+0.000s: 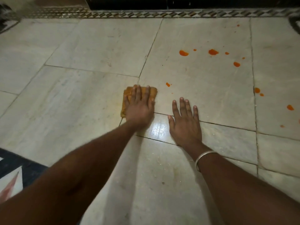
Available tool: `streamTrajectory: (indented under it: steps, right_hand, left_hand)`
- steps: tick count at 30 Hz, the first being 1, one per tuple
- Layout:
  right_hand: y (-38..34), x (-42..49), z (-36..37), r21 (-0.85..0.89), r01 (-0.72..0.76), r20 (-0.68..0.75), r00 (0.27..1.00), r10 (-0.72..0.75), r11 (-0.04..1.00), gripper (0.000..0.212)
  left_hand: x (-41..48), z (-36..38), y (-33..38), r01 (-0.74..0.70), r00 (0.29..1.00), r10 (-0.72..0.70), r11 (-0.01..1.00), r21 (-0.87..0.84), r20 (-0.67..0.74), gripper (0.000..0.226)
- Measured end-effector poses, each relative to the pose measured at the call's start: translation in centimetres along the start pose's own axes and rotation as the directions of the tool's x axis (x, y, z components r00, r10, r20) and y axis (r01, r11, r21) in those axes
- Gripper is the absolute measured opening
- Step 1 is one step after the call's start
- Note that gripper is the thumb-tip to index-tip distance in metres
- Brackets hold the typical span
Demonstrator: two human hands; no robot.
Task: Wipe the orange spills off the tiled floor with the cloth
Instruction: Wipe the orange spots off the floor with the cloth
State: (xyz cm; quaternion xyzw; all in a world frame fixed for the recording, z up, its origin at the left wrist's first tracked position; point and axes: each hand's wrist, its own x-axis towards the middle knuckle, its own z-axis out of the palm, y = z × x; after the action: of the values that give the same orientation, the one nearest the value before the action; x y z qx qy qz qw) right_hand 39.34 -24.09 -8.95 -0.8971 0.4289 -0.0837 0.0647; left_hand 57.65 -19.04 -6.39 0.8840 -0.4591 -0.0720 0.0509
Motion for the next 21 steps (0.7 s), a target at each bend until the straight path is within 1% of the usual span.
streamTrajectory:
  steps: [2, 5, 7, 9, 10, 12, 14, 15, 16, 17, 18, 21]
  right_hand:
    - [0.0, 0.1, -0.1, -0.001, -0.006, 0.001, 1.0, 0.006, 1.0, 0.068]
    - [-0.1, 0.0, -0.1, 0.0, -0.017, -0.009, 1.0, 0.017, 1.0, 0.068]
    - [-0.3, 0.0, 0.0, -0.003, -0.021, -0.008, 1.0, 0.021, 1.0, 0.068]
    - [-0.3, 0.1, 0.0, -0.006, -0.027, -0.005, 1.0, 0.026, 1.0, 0.068]
    - [-0.3, 0.1, -0.1, -0.01, -0.029, -0.005, 1.0, 0.029, 1.0, 0.068]
    - [-0.3, 0.0, 0.0, -0.007, -0.02, 0.004, 1.0, 0.02, 1.0, 0.068]
    - [-0.2, -0.1, -0.1, -0.005, -0.013, 0.007, 1.0, 0.013, 1.0, 0.068]
    - [-0.1, -0.1, -0.1, -0.008, -0.01, 0.007, 1.0, 0.01, 1.0, 0.068]
    - [-0.1, -0.1, -0.1, -0.009, -0.01, 0.01, 1.0, 0.01, 1.0, 0.068]
    - [0.0, -0.1, -0.1, -0.004, -0.012, 0.014, 1.0, 0.012, 1.0, 0.068]
    - [0.0, 0.0, -0.2, 0.006, -0.014, 0.014, 1.0, 0.014, 1.0, 0.069]
    - [-0.1, 0.1, -0.2, 0.025, -0.015, 0.005, 1.0, 0.015, 1.0, 0.07]
  left_hand:
    - [1.1, -0.8, -2.5, 0.127, 0.992, -0.127, 0.992, -0.012, -0.004, 0.065]
    - [-1.4, -0.9, -4.0, 0.364, 0.93, -0.367, 0.927, -0.092, -0.017, 0.066]
    - [-3.9, -0.2, -2.5, 0.421, 0.905, -0.425, 0.902, -0.095, -0.031, 0.067]
    - [-5.1, 0.6, 0.1, 0.367, 0.928, -0.37, 0.928, -0.061, -0.044, 0.068]
    - [-5.2, 0.9, 1.3, 0.31, 0.949, -0.312, 0.95, -0.043, -0.049, 0.068]
    - [-4.3, 1.2, 2.5, 0.149, 0.987, -0.149, 0.989, -0.011, -0.053, 0.068]
    - [-2.7, 1.3, 1.9, 0.001, 0.999, 0.0, 1.0, 0.022, -0.048, 0.067]
    - [-1.6, 1.3, 1.2, -0.048, 0.998, 0.049, 0.998, 0.034, -0.049, 0.066]
    - [-0.6, 1.2, 0.3, -0.066, 0.997, 0.068, 0.997, 0.036, -0.047, 0.065]
    - [0.3, 0.9, -0.6, -0.047, 0.998, 0.048, 0.999, 0.027, -0.049, 0.065]
    - [1.0, 0.5, -1.5, 0.007, 0.999, -0.006, 1.0, 0.01, -0.053, 0.066]
    - [0.1, -0.4, -3.3, 0.233, 0.971, -0.235, 0.97, -0.071, -0.029, 0.07]
